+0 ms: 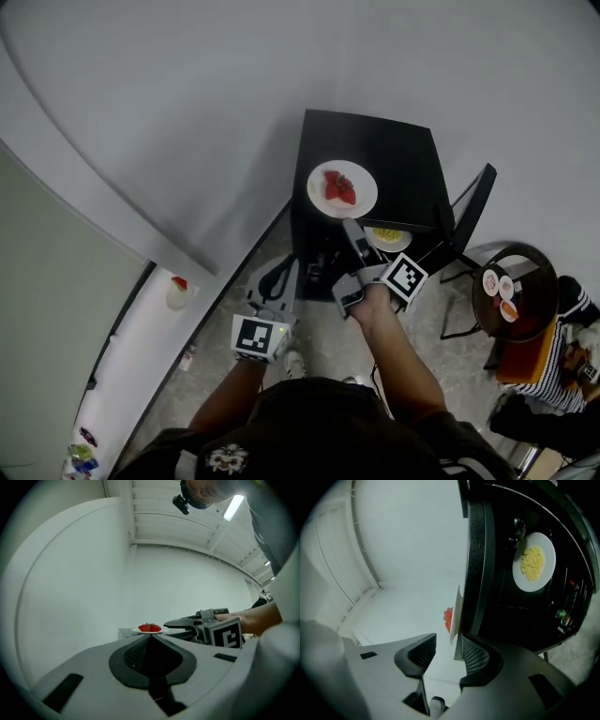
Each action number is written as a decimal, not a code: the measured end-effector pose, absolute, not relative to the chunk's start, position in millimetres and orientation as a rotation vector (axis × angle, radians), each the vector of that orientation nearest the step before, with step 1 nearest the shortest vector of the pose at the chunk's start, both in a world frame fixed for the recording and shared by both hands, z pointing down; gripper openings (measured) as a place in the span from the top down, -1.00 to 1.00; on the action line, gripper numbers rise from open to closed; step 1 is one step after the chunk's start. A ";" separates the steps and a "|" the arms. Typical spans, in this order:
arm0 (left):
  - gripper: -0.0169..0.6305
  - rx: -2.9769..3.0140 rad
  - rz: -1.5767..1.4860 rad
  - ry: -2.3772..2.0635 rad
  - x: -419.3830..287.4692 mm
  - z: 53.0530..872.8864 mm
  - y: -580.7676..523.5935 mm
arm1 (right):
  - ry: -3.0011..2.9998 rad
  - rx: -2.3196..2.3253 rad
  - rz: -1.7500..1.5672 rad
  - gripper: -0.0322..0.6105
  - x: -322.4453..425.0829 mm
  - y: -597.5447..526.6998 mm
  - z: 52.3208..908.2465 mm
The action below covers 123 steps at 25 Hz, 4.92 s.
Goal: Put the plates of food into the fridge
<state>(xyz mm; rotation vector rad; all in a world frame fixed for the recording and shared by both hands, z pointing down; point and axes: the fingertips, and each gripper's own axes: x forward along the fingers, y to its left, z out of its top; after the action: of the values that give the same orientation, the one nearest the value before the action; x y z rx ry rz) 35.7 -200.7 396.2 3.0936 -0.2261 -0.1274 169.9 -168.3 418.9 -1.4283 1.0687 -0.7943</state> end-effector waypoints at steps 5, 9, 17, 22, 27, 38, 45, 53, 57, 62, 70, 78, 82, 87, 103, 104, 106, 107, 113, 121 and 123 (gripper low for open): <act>0.88 3.090 -0.103 -0.243 31.0 401.5 -205.5 | 1.036 -1.377 -0.806 0.35 174.0 -173.1 418.0; 0.88 3.085 -0.120 -0.252 26.7 400.3 -208.5 | 1.025 -1.362 -0.816 0.37 174.1 -174.4 416.1; 0.88 3.085 -0.102 -0.248 24.3 406.9 -210.2 | 0.981 -1.333 -0.850 0.62 175.1 -174.3 424.9; 0.88 3.082 -0.087 -0.254 19.7 411.7 -212.0 | 0.985 -1.330 -0.839 0.63 174.0 -173.9 419.2; 0.88 3.072 -0.087 -0.267 15.1 412.0 -213.5 | 0.996 -1.331 -0.826 0.63 172.9 -174.6 412.6; 0.88 3.066 -0.088 -0.267 11.0 416.2 -212.7 | 0.953 -1.354 -0.816 0.79 177.7 -169.9 418.1; 0.88 3.052 -0.053 -0.256 18.1 422.7 -217.0 | 0.952 -1.362 -0.802 0.79 178.9 -168.0 421.2; 0.88 3.046 -0.027 -0.221 31.4 430.6 -221.5 | 0.954 -1.389 -0.799 0.79 180.5 -166.3 429.7; 0.88 3.052 -0.034 -0.212 33.1 426.4 -214.7 | 0.966 -1.438 -0.795 0.78 181.4 -164.8 426.8; 0.88 3.054 -0.052 -0.203 29.8 422.4 -212.5 | 0.925 -1.480 -0.794 0.47 184.7 -160.6 430.7; 0.88 3.062 -0.043 -0.227 9.9 429.2 -201.4 | 0.921 -1.456 -0.794 0.50 183.5 -160.2 427.2; 0.88 3.075 -0.040 -0.233 9.7 430.1 -202.1 | 0.917 -1.456 -0.778 0.76 184.8 -158.3 429.8; 0.88 3.072 -0.023 -0.230 15.4 432.0 -205.4 | 0.928 -1.451 -0.783 0.79 185.3 -160.8 430.6; 0.88 3.061 -0.010 -0.228 23.1 433.2 -203.6 | 0.962 -1.455 -0.792 0.79 181.8 -155.4 430.2; 0.88 3.047 0.012 -0.307 -0.7 438.1 -186.7 | 1.118 -1.445 -0.953 0.79 84.9 -100.0 452.1; 0.88 3.047 0.015 -0.311 -2.5 438.9 -186.6 | 1.108 -1.448 -0.961 0.79 82.2 -95.5 458.1; 0.88 3.049 0.016 -0.315 -4.7 439.6 -184.7 | 1.084 -1.457 -0.978 0.79 80.5 -84.8 470.9; 0.88 3.049 0.017 -0.316 -4.8 439.9 -183.1 | 1.072 -1.466 -0.987 0.79 81.5 -79.0 477.9; 0.88 3.030 0.054 -0.319 -10.0 447.4 -179.5 | 0.990 -1.543 -1.033 0.79 92.1 -61.6 520.0; 0.88 3.067 0.080 -0.277 -8.2 456.2 -172.2 | 0.908 -1.585 -1.030 0.79 124.0 -72.6 551.7; 0.88 3.063 0.091 -0.272 -6.8 461.3 -174.0 | 0.890 -1.582 -1.021 0.79 135.5 -83.1 557.7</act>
<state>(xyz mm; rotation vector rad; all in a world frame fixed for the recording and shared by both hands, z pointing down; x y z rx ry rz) -6.8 -174.0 461.3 3.0630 -0.2719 0.0911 135.5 -83.1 557.7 -1.5820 0.8898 -1.0214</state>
